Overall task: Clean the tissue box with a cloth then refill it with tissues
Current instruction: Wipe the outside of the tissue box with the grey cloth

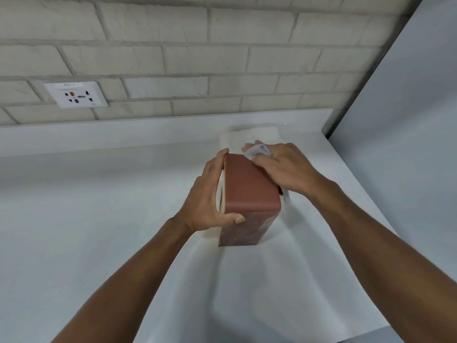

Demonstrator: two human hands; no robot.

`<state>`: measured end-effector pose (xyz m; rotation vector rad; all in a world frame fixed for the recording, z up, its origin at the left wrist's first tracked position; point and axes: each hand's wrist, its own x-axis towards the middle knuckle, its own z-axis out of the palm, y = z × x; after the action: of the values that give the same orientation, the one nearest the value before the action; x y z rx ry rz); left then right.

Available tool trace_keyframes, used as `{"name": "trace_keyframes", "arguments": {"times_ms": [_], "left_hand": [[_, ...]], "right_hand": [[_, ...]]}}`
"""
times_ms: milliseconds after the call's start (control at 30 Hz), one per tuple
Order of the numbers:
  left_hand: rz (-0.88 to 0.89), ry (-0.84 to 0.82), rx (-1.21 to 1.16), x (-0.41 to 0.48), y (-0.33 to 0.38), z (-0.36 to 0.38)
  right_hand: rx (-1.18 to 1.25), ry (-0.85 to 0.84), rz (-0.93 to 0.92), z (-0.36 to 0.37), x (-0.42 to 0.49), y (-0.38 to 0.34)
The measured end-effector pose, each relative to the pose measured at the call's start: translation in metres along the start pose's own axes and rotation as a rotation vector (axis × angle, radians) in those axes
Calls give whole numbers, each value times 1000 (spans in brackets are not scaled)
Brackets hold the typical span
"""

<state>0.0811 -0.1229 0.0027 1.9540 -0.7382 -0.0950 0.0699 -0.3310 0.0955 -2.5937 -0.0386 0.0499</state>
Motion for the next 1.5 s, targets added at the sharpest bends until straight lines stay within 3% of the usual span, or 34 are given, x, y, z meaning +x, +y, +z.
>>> {"name": "trace_keyframes", "arguments": {"times_ms": [100, 200, 300, 433, 600, 667, 800, 867, 1000, 1233, 1367, 1500], "left_hand": [[76, 12, 4, 2, 4, -1], [82, 15, 15, 1, -1, 1], [-7, 11, -1, 0, 0, 0], [-19, 1, -2, 1, 0, 0], [23, 24, 5, 0, -2, 3], [-5, 20, 0, -1, 0, 4], [-79, 28, -35, -1, 4, 6], [-129, 70, -88, 1, 10, 6], [-297, 207, -290, 10, 13, 7], [-545, 219, -495, 22, 25, -1], [-721, 149, -572, 23, 25, -3], [-779, 146, -587, 24, 20, 3]], "right_hand": [[-185, -129, -290, 14, -9, -29], [-152, -175, -461, 12, -33, -27], [-90, -123, -472, -2, -40, 11], [-96, -7, -280, -4, -30, 32], [-38, -72, -609, 19, -81, 13], [90, -56, -521, 10, -83, 27], [515, 137, 264, 0, -59, 66], [764, 255, 435, 2, -59, 75], [1176, 298, 378, 8, -73, 64], [1053, 185, 132, 12, -84, 40], [1008, 105, 112, 18, -85, 33], [960, 54, 142, 32, -85, 37]]}}
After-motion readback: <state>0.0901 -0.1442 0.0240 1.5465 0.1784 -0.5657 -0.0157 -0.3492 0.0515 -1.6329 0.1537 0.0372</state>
